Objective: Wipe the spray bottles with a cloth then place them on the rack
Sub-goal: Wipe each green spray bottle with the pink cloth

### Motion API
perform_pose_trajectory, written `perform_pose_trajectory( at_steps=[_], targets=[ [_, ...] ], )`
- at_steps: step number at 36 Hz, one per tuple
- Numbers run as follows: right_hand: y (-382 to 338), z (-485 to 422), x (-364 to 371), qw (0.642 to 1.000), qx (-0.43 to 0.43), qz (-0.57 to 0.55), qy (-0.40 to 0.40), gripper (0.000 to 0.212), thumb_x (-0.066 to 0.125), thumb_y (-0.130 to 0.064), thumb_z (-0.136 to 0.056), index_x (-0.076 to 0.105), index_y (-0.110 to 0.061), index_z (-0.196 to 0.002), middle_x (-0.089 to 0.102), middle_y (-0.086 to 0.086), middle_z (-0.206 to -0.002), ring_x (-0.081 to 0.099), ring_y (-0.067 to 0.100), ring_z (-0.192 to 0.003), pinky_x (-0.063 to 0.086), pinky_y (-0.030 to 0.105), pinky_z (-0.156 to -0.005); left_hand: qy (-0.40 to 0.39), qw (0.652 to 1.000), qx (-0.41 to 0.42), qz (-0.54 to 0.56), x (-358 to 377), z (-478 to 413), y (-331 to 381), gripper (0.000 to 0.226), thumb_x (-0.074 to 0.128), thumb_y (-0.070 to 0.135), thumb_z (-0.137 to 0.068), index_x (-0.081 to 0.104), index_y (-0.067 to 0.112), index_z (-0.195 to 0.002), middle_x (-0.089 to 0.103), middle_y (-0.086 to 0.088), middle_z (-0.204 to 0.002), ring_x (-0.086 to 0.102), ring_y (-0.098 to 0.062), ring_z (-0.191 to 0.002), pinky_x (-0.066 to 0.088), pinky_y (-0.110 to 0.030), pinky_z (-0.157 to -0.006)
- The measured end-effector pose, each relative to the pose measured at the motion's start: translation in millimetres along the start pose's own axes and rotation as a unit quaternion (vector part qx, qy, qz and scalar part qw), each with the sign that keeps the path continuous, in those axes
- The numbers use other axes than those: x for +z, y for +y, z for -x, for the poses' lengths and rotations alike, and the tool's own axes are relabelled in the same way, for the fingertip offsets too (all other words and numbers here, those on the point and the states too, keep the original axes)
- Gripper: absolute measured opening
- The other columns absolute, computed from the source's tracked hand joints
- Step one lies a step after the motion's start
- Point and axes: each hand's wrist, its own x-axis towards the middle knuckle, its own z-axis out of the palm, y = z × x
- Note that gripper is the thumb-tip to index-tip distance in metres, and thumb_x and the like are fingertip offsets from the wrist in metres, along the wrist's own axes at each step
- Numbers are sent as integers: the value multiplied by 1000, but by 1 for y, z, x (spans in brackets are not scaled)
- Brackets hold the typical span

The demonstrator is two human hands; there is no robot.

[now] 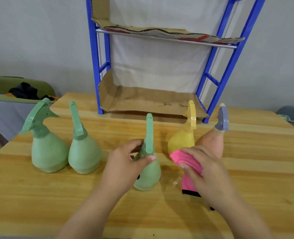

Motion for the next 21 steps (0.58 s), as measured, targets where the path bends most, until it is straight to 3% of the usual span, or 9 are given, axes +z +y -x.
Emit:
perform_pose_trajectory(
  at_steps=[3, 7, 11, 14, 17, 21],
  targets=[
    [-1, 4, -6, 999, 4, -29, 23, 36, 69, -23, -85, 64, -22, -121, 55, -19, -108, 53, 0, -98, 43, 12, -83, -12, 1000, 13, 18, 3, 6, -1, 32, 79, 26, -73, 62, 48, -90, 66, 26, -96, 61, -5, -95, 44, -1, -55],
    [-10, 3, -13, 997, -16, -57, 58, 36, 69, -22, -83, 64, -28, -118, 54, -25, -110, 51, -6, -105, 39, 4, -86, -25, 999, 17, 30, 3, 10, -2, 35, 77, 27, -74, 60, 51, -93, 65, 29, -99, 60, -4, -101, 44, -1, -57],
    [-25, -3, -21, 990, -70, -77, 90, 37, 71, -19, -84, 61, -31, -118, 54, -23, -111, 49, -9, -106, 38, 4, -89, -20, 998, 18, 58, 1, 10, -9, 36, 77, 26, -75, 61, 51, -95, 66, 32, -97, 61, -1, -103, 49, -7, -64],
    [-37, -14, -23, 986, -117, -68, 101, 34, 67, -22, -84, 64, -22, -118, 55, -17, -108, 47, -10, -106, 36, 3, -88, -17, 997, 24, 64, 1, 9, -14, 31, 76, 27, -75, 64, 46, -96, 67, 30, -98, 62, -1, -103, 51, -11, -73],
    [-47, -30, -24, 982, -154, -47, 102, 31, 66, -20, -85, 67, -15, -116, 59, -7, -107, 49, -5, -101, 39, 6, -85, -17, 997, 36, 65, 2, 8, -16, 29, 76, 26, -76, 65, 43, -96, 68, 29, -99, 63, 1, -100, 50, -18, -85],
    [-55, -58, -22, 976, -192, -29, 99, 27, 65, -16, -86, 69, -11, -113, 62, 0, -104, 55, 10, -97, 44, 18, -85, -19, 997, 38, 69, 1, 8, -15, 27, 76, 23, -76, 67, 41, -94, 68, 29, -96, 63, 1, -98, 49, -25, -89]
  ],
)
